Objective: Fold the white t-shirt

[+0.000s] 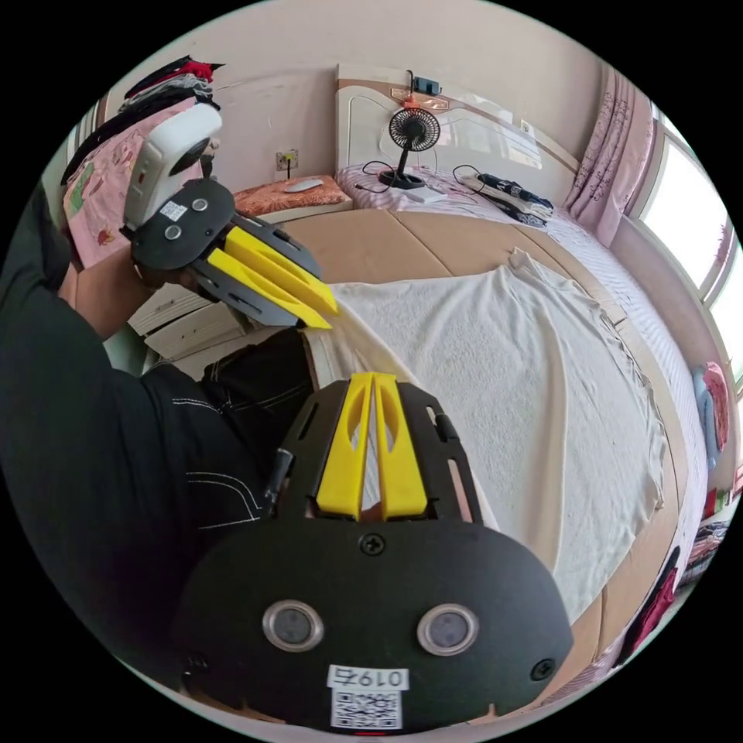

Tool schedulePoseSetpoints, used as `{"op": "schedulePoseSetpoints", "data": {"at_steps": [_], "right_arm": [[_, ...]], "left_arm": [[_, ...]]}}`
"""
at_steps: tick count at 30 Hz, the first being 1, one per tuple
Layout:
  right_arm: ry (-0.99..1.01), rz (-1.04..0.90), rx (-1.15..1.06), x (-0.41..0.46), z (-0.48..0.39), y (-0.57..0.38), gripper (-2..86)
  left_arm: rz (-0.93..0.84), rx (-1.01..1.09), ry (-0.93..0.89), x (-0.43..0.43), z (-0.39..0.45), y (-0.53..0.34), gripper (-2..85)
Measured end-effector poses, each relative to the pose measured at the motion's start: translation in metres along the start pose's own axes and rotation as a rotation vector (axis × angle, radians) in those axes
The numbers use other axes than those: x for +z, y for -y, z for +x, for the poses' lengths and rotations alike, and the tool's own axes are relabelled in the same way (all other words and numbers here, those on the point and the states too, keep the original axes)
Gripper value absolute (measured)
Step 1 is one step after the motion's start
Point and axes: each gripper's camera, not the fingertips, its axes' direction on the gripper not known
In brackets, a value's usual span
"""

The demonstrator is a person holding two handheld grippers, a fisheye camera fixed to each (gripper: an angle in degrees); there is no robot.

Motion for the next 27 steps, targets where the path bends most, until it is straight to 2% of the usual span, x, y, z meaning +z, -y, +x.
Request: {"op": "schedulePoseSetpoints", "data": {"at_steps": [4, 9, 12, 16, 20, 24, 27], "right_arm": [[-0.029, -0.023, 0.045, 0.017, 0.006, 0.01, -1.0], [-0.013, 0.076, 0.099, 0.017, 0.011, 0.014, -0.9], [-0.069, 0.056, 0.072, 0.023, 0.006, 0.018, -0.7], [-0.058, 0.014, -0.007, 0.024, -0.001, 0.014, 0.5], [-0.021, -0.031, -0.043, 0.031, -0.009, 0.008, 5.0], [-0.081, -0.046, -0.049, 0.045, -0.013, 0.015, 4.4], [-0.048, -0.04, -0.041, 0.05, -0.008, 0.022, 3.5]], "left_arm": [[-0.037, -0.04, 0.05, -0.002, -0.003, -0.01, 0.8], [-0.003, -0.083, 0.042, -0.012, -0.006, -0.018, 1.0], [0.063, -0.005, -0.044, -0.017, 0.006, -0.013, 1.0], [0.054, 0.135, 0.021, -0.009, 0.027, -0.003, 1.0], [0.046, 0.185, -0.001, -0.002, 0.027, 0.0, 1.0], [0.034, 0.211, -0.016, 0.0, 0.024, 0.002, 1.1], [0.03, 0.219, -0.022, 0.0, 0.024, 0.0, 1.2]]}}
